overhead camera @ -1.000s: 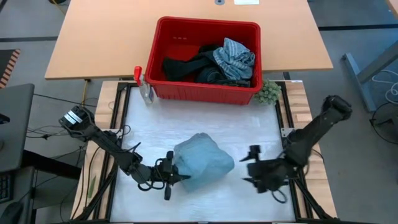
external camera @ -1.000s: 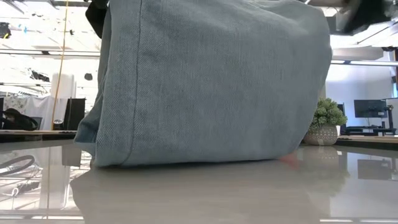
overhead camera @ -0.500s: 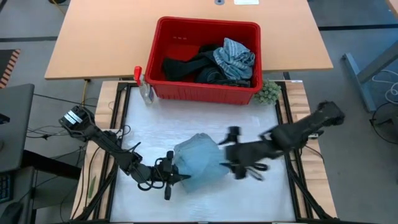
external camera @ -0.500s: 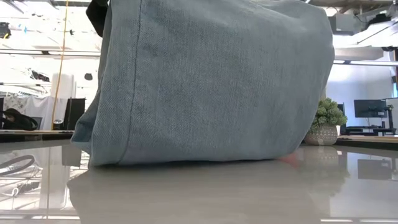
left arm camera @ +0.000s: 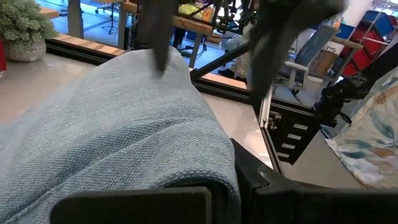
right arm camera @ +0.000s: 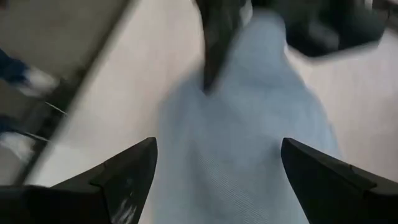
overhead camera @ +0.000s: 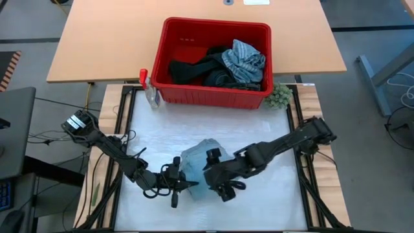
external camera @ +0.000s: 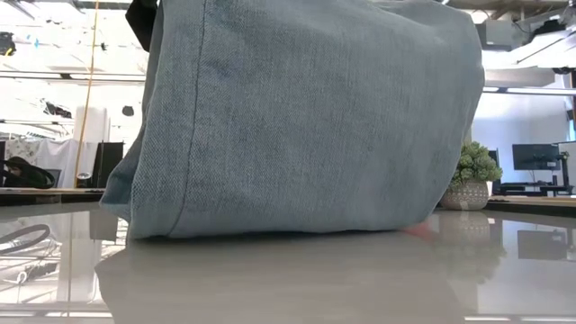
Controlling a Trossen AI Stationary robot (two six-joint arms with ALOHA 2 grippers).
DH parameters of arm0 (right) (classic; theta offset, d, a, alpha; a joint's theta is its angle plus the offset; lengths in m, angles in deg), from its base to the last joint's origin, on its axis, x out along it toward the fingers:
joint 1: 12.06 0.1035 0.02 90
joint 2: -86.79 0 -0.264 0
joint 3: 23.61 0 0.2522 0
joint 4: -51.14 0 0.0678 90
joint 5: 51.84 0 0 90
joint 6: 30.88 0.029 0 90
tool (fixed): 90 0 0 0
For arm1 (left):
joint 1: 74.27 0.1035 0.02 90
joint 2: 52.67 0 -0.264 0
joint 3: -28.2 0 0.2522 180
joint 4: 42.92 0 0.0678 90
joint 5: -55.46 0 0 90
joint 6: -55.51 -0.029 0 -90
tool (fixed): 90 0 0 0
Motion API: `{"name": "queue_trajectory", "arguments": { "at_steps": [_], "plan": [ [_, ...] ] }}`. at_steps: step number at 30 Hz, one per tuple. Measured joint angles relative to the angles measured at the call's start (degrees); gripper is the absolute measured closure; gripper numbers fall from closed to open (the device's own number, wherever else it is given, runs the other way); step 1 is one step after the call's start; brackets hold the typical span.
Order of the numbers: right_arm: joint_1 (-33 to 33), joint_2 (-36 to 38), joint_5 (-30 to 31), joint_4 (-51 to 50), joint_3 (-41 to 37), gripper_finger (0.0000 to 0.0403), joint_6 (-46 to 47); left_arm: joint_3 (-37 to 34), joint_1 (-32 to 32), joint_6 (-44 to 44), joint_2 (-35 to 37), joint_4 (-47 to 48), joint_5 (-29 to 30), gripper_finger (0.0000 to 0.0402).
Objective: Fold laundry
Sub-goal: Fold the blue pants from the red laundry bin
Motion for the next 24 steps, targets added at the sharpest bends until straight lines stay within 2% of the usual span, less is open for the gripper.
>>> {"name": "queue_trajectory", "arguments": {
  "at_steps": [4, 6, 12, 19, 22, 24],
  "plan": [
    [0.2, -1.4, 6.8, -3.5, -0.1, 0.0037, 0.2, 0.0, 0.0, -0.6, 0.0, -0.6, -0.4, 0.0401],
    [0.3, -1.4, 8.3, -3.7, 0.0, 0.0037, 1.2, 0.0, -0.1, -1.2, 0.0, -1.2, -0.9, 0.0401],
    [0.4, -2.6, 6.1, -5.5, 0.0, 0.0037, 5.6, 0.0, -0.1, -4.2, 0.0, -4.8, -1.0, 0.0401],
    [0.9, -3.9, 4.8, -2.8, 0.1, 0.0038, 9.1, 2.2, -0.2, -8.4, 0.0, -5.0, -1.1, 0.0401],
    [0.6, -4.5, 4.5, -2.0, 0.1, 0.0052, 10.9, 2.7, -0.2, -9.8, 0.0, -4.9, -0.8, 0.0401],
    [0.6, -4.5, 4.4, -1.6, 0.1, 0.0077, 11.5, 2.8, -0.1, -10.1, 0.0, -5.0, -0.8, 0.0401]
  ]
}}
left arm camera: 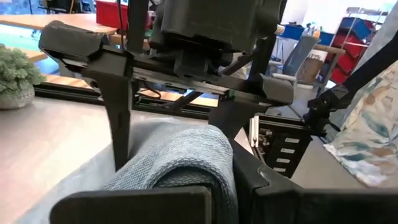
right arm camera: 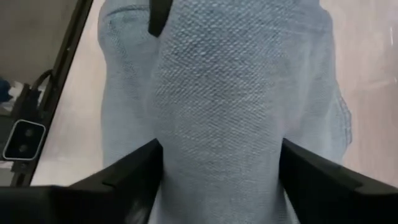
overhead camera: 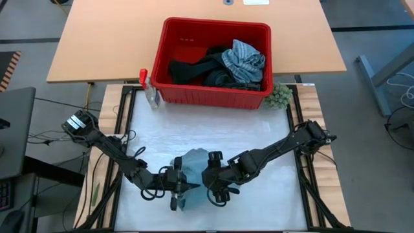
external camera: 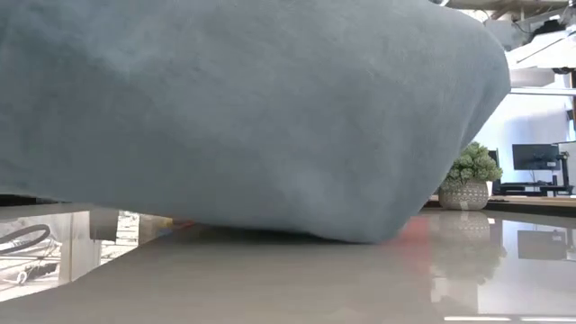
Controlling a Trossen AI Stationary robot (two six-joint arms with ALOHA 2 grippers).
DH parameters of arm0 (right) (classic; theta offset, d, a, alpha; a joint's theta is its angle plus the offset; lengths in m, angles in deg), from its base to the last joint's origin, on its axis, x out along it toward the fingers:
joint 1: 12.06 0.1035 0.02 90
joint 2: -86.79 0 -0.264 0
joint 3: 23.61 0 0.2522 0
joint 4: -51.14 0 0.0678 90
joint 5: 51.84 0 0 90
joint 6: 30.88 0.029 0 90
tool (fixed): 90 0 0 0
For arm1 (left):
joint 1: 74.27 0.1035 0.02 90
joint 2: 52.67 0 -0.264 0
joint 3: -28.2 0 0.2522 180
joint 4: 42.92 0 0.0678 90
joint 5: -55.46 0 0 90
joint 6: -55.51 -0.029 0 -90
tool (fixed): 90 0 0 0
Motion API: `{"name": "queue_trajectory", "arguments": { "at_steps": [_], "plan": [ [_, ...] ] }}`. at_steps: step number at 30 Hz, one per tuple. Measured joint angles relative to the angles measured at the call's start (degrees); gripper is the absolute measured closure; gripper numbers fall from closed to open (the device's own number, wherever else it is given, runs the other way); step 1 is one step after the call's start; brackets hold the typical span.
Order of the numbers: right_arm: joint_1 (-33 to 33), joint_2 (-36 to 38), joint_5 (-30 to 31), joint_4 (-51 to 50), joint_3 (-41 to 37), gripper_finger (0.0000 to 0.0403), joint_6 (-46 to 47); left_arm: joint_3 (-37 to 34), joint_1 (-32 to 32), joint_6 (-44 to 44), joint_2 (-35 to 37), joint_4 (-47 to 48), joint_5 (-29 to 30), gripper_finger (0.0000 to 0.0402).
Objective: Fold laundry
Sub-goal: Fold the blue pants from the red laundry bin
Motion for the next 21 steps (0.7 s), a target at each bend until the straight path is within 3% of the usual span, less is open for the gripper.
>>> {"name": "queue_trajectory", "arguments": {
  "at_steps": [3, 8, 13, 17, 21],
  "plan": [
    [-0.4, 0.0, -0.4, 0.6, 0.0, 0.0143, 0.6, 0.1, 0.1, 1.4, 0.0, -0.1, 0.0, 0.0395],
    [-0.9, 0.2, -2.1, 0.2, 0.3, 0.0316, 0.5, 0.3, 0.1, 4.8, 0.0, 0.8, 1.8, 0.0353],
    [-0.8, 0.2, -3.6, -3.0, 2.0, 0.0315, 0.1, 0.4, 0.0, 10.9, 4.9, 10.4, -0.3, 0.0287],
    [-0.9, 0.2, -3.6, -12.2, 5.5, 0.0315, 0.2, 0.4, 0.2, 19.2, 15.5, 26.8, -4.4, 0.0244],
    [-2.8, 0.2, -1.9, -22.1, 10.9, 0.0315, -2.6, 0.4, 0.3, 24.9, 25.7, 38.2, -3.7, 0.0226]
  ]
}}
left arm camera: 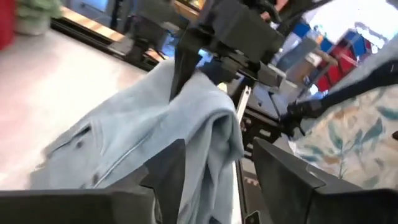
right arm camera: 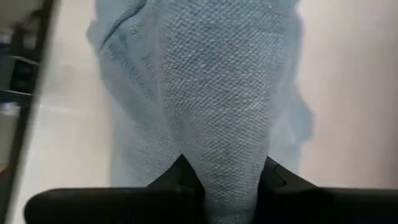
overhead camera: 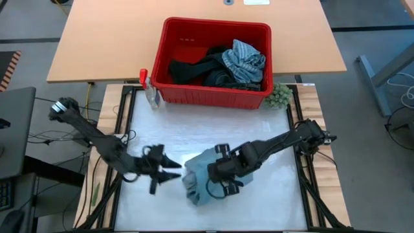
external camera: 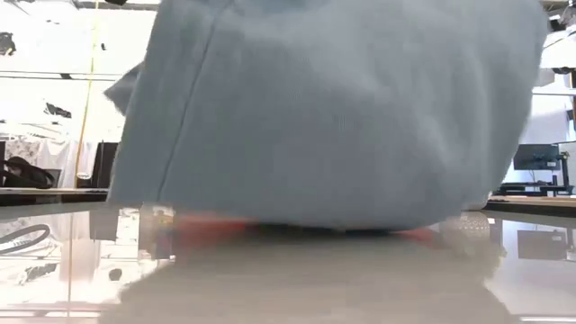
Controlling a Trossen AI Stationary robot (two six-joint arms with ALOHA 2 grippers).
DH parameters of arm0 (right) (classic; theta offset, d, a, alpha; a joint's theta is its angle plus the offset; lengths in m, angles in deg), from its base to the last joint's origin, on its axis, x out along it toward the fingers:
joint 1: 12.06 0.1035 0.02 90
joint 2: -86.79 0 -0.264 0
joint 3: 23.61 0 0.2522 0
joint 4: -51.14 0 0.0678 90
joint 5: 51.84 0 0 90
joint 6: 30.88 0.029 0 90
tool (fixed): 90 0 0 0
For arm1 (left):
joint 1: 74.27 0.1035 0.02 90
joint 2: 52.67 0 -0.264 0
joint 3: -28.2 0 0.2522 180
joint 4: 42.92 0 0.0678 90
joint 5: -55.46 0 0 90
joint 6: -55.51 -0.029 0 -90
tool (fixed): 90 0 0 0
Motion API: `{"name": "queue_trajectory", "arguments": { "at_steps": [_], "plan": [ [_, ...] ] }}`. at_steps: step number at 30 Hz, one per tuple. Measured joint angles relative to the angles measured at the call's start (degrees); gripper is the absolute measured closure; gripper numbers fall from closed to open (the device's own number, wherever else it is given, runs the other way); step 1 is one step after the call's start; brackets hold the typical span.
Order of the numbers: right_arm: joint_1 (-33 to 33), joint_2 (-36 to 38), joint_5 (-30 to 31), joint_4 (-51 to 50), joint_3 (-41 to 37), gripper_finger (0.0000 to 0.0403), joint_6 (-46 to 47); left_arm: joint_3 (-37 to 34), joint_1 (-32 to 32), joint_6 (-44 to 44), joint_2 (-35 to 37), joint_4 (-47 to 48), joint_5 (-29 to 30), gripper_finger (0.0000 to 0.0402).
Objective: Fold laundry
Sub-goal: Fold the blue pants from the red laundry bin
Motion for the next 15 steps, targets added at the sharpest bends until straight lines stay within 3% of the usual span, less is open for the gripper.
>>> {"name": "queue_trajectory", "arguments": {
  "at_steps": [5, 10, 15],
  "plan": [
    [-5.1, 0.0, 13.0, -9.5, 6.4, 0.0315, -8.1, 0.0, -0.4, 0.5, 5.2, 6.4, 5.3, 0.0223],
    [-12.5, 0.1, 27.8, -11.9, 9.3, 0.0315, -13.9, -0.1, -0.4, 0.9, 3.9, 8.7, 6.6, 0.0223],
    [-14.6, 0.1, 32.8, -11.1, 6.3, 0.0315, -8.9, -0.2, -0.4, 4.4, 0.6, 10.7, 6.2, 0.0223]
  ]
}}
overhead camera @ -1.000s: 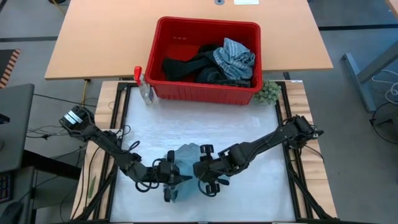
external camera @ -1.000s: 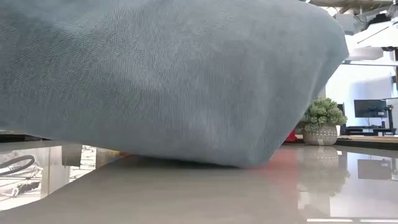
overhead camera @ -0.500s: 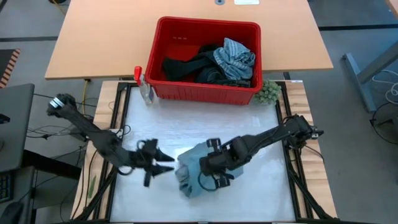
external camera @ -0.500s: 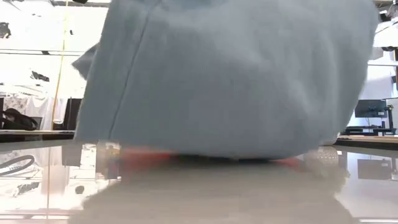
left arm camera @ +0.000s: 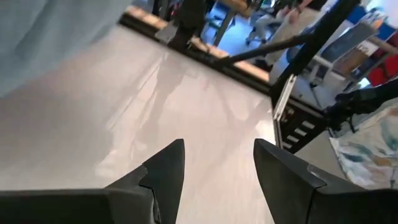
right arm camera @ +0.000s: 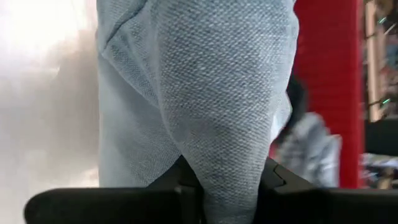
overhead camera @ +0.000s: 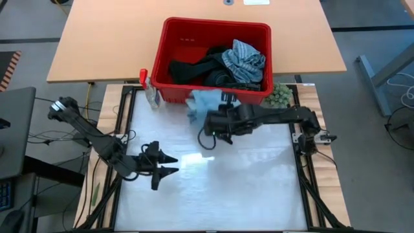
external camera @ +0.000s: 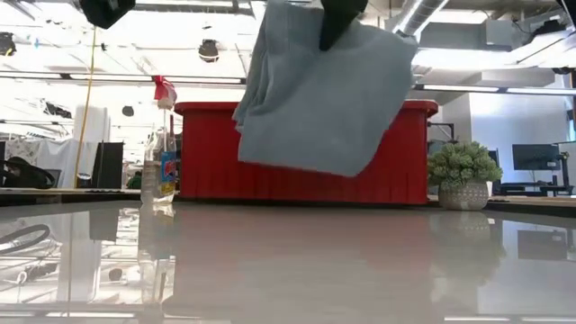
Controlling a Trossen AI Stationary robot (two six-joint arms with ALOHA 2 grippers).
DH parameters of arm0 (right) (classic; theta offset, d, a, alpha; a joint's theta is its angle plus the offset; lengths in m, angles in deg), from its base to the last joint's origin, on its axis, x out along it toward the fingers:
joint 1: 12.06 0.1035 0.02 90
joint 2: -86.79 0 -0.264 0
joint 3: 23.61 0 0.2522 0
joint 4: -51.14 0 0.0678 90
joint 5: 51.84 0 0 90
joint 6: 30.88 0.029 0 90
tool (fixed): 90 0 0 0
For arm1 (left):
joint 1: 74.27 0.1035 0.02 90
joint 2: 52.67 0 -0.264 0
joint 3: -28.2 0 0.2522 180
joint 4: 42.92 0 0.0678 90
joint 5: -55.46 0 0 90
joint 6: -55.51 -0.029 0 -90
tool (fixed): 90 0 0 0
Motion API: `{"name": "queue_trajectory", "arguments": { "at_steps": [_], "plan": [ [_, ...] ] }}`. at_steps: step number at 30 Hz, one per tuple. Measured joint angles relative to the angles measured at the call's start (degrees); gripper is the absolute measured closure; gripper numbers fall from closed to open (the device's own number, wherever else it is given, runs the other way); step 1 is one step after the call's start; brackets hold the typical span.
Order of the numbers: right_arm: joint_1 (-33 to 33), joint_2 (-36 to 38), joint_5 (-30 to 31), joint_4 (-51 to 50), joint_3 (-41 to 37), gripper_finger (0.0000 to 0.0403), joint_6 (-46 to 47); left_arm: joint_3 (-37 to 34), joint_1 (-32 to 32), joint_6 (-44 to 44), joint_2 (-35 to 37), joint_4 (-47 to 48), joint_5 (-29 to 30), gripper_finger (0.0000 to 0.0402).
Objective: Fold laundry
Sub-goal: Fold the blue pants from the red laundry bin
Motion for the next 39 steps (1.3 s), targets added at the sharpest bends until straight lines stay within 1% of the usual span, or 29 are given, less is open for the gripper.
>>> {"name": "queue_trajectory", "arguments": {
  "at_steps": [1, 3, 6, 8, 9, 12, 17, 18, 19, 23, 25, 27, 29, 31, 33, 35, 37, 39],
  "plan": [
    [0.6, 0.0, 0.1, 1.6, -2.4, 0.0315, 2.5, 0.0, 0.0, 0.7, -0.7, 0.1, 0.0, 0.0223],
    [2.5, 0.0, 0.6, 8.5, -10.5, 0.0315, 6.4, 0.0, 0.0, 2.2, -2.2, 0.2, -0.1, 0.0223],
    [6.4, -0.8, 1.9, 26.2, -25.4, 0.0315, 9.2, 0.0, 0.0, 4.4, -4.3, 0.3, -1.6, 0.0223],
    [10.0, -0.8, 2.2, 33.3, -31.5, 0.0315, 11.7, 0.0, 0.0, 5.7, -5.2, 0.3, -3.0, 0.0223],
    [11.7, -0.6, 2.5, 34.9, -33.0, 0.0315, 13.7, 0.0, 0.0, 6.2, -5.4, 0.3, -3.6, 0.0223],
    [16.2, -0.4, 0.9, 36.1, -33.4, 0.0315, 17.0, 0.0, 0.1, 6.5, -5.5, 0.7, -4.1, 0.0223],
    [20.5, -0.3, -5.5, 37.6, -33.4, 0.0315, 13.5, 0.0, 1.9, 5.0, -5.5, 0.8, -3.5, 0.0223],
    [20.8, -0.3, -7.8, 37.6, -33.4, 0.0304, 13.6, 0.0, 2.5, 4.8, -5.5, 0.9, -4.0, 0.0223],
    [20.8, -0.2, -11.3, 37.6, -33.4, 0.0281, 14.3, 0.0, 3.1, 4.5, -5.5, 0.9, -4.7, 0.0223],
    [19.9, 0.0, -27.3, 37.6, -33.4, 0.015, 20.6, 0.0, 5.6, 3.4, -5.5, 0.8, -6.6, 0.0223],
    [19.4, 0.1, -34.5, 38.0, -33.3, 0.0091, 22.6, 0.0, 7.0, 2.8, -5.5, 0.9, -7.1, 0.0223],
    [19.4, 1.1, -41.2, 38.0, -33.4, 0.0047, 23.5, 0.0, 8.8, 1.6, -5.5, 1.1, -7.0, 0.0223],
    [19.7, 3.2, -46.4, 38.8, -33.4, 0.0019, 24.3, 0.0, 11.6, 0.2, -6.2, 0.5, -7.0, 0.0223],
    [19.9, 6.6, -48.3, 39.6, -33.4, 0.0011, 24.5, 0.0, 14.2, -1.5, -8.2, -1.8, -9.1, 0.0223],
    [20.3, 10.5, -48.3, 39.6, -33.4, 0.0019, 24.4, 0.0, 16.0, -3.4, -12.0, -6.6, -13.5, 0.0223],
    [20.3, 14.4, -48.0, 39.3, -33.4, 0.003, 24.4, -0.1, 16.4, -5.2, -16.8, -13.4, -17.9, 0.0223],
    [20.5, 17.6, -46.1, 38.4, -33.7, 0.0041, 24.6, -0.1, 16.4, -7.3, -21.4, -22.4, -20.3, 0.0223],
    [21.3, 20.6, -41.5, 37.2, -36.3, 0.0054, 25.9, -0.1, 16.5, -8.5, -25.4, -30.1, -22.2, 0.0223]
  ]
}}
